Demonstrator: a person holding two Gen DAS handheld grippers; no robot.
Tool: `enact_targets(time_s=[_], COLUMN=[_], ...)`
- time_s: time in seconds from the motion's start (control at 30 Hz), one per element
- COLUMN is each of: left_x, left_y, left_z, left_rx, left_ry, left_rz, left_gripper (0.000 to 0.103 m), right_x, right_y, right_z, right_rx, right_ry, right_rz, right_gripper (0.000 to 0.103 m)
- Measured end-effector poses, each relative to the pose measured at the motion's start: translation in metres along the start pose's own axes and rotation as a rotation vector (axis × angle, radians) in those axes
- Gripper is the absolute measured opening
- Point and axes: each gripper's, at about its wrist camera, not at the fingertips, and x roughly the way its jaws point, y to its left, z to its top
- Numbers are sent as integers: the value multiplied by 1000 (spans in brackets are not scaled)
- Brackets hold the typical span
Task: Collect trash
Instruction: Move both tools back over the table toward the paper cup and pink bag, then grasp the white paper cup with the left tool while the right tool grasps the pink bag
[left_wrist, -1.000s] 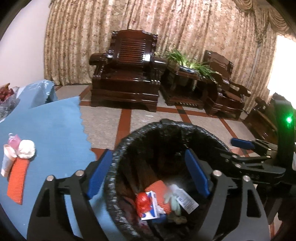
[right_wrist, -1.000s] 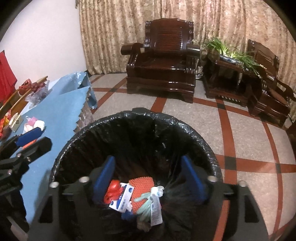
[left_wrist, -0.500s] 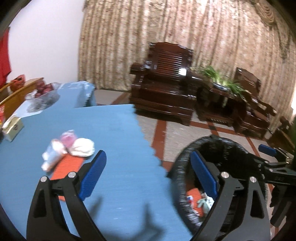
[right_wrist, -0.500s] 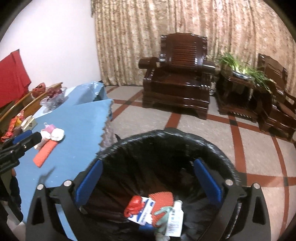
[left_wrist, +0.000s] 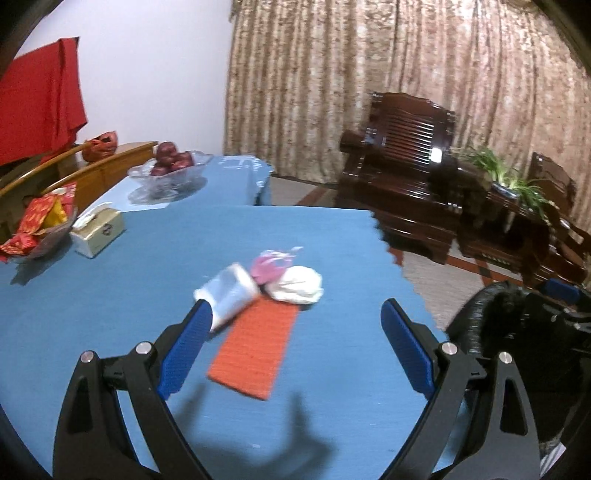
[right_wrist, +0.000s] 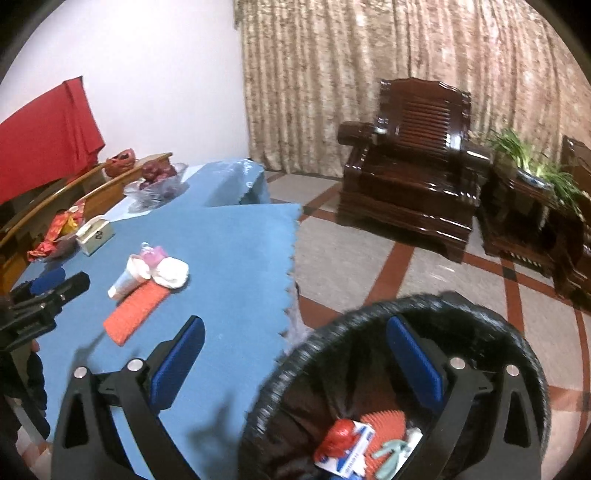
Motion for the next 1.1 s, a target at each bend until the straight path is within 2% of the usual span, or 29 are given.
enact_targets(time_s=[0.23, 0.4, 0.73, 1.1], left_x=[23, 53, 108, 142], left_y=[35, 51, 65, 65], left_z=[-1, -2, -5, -9], left_rx=[-22, -36, -43, -43], left_ry=[20, 54, 127, 199], left_rz=[64, 83, 77, 59], left_gripper=[90, 82, 71, 66], right_x=[33, 63, 111, 137], right_y=[33, 56, 78, 83], right_z=[15, 19, 19, 18], right_rx=[-26, -49, -63, -75], right_ry=[-2, 15, 66, 90], right_rz=[44, 59, 82, 79], right_gripper=[97, 97, 97, 97])
